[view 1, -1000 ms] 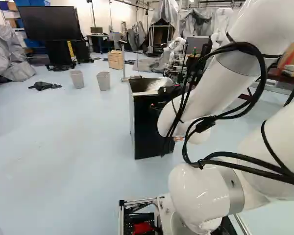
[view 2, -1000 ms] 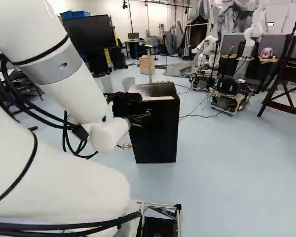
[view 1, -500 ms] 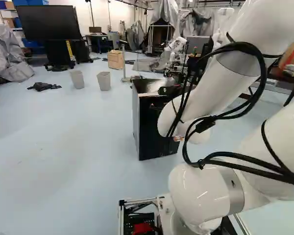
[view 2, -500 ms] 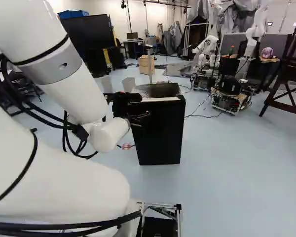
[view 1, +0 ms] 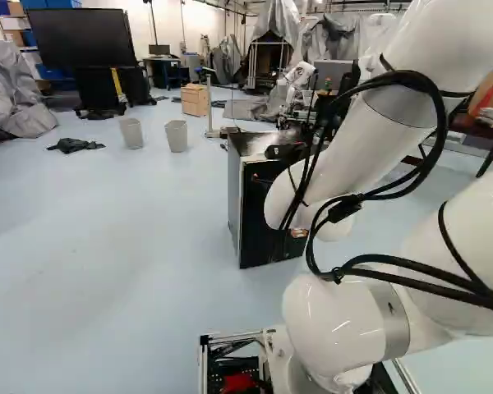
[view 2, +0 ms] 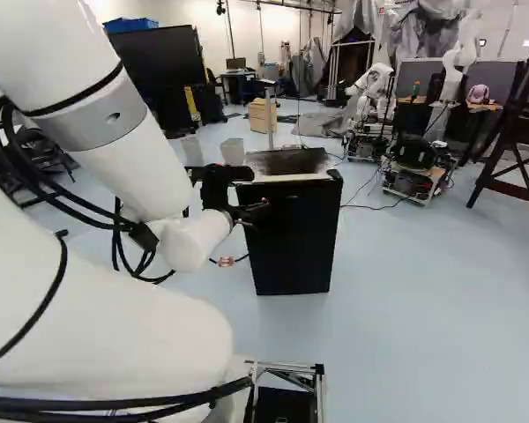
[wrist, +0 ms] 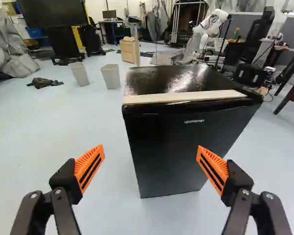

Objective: Grab a drink from the fridge

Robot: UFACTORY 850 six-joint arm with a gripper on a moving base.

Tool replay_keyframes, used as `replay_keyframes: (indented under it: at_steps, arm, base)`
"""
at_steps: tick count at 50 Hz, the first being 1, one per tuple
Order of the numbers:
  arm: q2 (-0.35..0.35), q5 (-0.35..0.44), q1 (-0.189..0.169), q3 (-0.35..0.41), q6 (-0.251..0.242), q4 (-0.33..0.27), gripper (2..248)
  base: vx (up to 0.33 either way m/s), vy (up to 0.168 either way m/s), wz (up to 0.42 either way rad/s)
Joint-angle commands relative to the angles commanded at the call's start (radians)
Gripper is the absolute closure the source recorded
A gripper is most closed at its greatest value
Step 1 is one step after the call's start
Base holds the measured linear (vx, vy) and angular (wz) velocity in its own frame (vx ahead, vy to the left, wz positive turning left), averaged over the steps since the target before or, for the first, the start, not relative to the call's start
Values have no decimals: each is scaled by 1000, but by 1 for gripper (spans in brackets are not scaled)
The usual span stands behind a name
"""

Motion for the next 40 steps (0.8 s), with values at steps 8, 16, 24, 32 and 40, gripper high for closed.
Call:
replay_keyframes:
  at_steps: [8, 16, 24, 32, 40]
  arm:
    - [0, 0, 0, 0, 0, 0, 3]
    - [0, 0, 0, 0, 0, 0, 3]
    - [0, 0, 0, 0, 0, 0, 3]
    - [0, 0, 1, 0, 0, 0, 3]
    - [-2, 0, 11, -1, 0, 7, 3]
  base:
    - [-1, 103, -14]
    - [0, 91, -9]
    - [0, 26, 1]
    - [0, 0, 0]
    - [0, 0, 0]
